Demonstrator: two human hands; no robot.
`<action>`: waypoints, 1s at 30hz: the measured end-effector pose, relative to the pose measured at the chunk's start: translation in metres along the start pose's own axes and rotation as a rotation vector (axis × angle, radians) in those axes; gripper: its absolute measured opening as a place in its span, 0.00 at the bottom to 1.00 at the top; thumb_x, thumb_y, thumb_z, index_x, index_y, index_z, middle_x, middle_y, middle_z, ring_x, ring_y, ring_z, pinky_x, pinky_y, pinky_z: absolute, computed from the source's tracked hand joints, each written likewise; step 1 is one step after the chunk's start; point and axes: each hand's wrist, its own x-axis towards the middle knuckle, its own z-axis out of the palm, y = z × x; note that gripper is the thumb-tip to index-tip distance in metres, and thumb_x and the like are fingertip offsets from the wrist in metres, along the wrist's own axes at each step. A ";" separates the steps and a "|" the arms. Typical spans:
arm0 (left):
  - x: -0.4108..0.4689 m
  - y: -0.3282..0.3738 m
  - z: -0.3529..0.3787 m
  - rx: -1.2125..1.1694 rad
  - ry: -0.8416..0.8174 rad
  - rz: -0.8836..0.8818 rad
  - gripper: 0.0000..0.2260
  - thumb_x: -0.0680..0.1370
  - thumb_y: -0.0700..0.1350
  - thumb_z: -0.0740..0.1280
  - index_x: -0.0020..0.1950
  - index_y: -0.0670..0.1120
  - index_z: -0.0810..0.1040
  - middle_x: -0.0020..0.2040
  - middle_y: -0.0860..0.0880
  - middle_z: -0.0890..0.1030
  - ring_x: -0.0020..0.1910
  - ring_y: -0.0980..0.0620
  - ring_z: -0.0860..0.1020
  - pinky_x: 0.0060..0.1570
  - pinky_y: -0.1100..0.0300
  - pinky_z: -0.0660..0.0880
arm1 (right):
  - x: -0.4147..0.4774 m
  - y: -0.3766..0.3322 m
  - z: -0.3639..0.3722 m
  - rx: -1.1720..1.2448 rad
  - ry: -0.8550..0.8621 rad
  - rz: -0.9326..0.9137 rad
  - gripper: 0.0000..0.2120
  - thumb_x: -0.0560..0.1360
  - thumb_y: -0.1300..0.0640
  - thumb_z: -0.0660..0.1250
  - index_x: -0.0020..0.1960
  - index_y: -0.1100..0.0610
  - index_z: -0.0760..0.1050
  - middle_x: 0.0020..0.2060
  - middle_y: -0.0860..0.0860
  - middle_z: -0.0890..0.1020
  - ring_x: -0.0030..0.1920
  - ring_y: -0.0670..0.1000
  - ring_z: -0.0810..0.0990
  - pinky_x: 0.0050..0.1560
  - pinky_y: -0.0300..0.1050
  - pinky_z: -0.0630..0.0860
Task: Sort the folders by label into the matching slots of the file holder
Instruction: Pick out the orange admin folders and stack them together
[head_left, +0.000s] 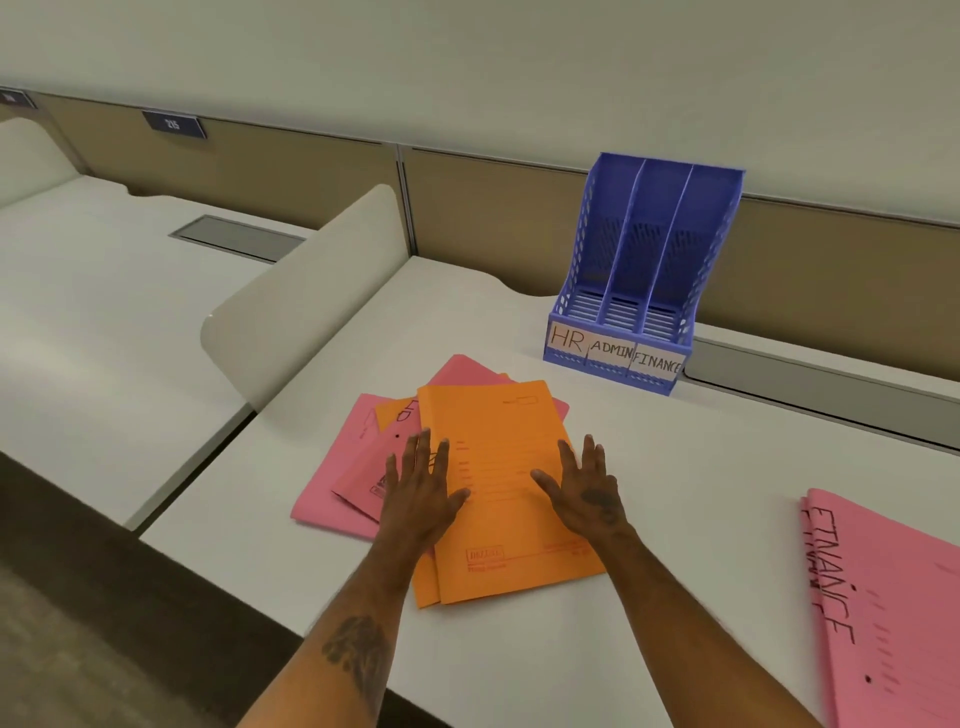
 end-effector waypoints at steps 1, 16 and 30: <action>0.002 -0.001 0.002 -0.015 -0.018 -0.009 0.37 0.79 0.67 0.51 0.81 0.48 0.43 0.81 0.43 0.41 0.79 0.42 0.42 0.75 0.39 0.44 | 0.003 -0.002 0.003 0.006 -0.021 0.004 0.40 0.77 0.29 0.47 0.80 0.50 0.44 0.79 0.57 0.41 0.79 0.59 0.41 0.75 0.64 0.52; 0.032 0.001 0.001 -0.734 -0.133 -0.335 0.33 0.77 0.54 0.68 0.76 0.42 0.59 0.70 0.39 0.65 0.68 0.38 0.68 0.64 0.44 0.70 | -0.005 -0.026 0.022 0.085 -0.093 0.142 0.38 0.78 0.30 0.47 0.80 0.51 0.47 0.79 0.59 0.46 0.79 0.59 0.46 0.76 0.59 0.51; 0.049 -0.010 -0.063 -1.522 -0.265 -0.148 0.13 0.81 0.44 0.66 0.65 0.44 0.73 0.56 0.43 0.83 0.53 0.42 0.83 0.53 0.39 0.80 | -0.026 -0.027 -0.022 0.818 0.075 0.355 0.43 0.74 0.33 0.63 0.79 0.51 0.50 0.76 0.56 0.63 0.72 0.62 0.67 0.68 0.62 0.67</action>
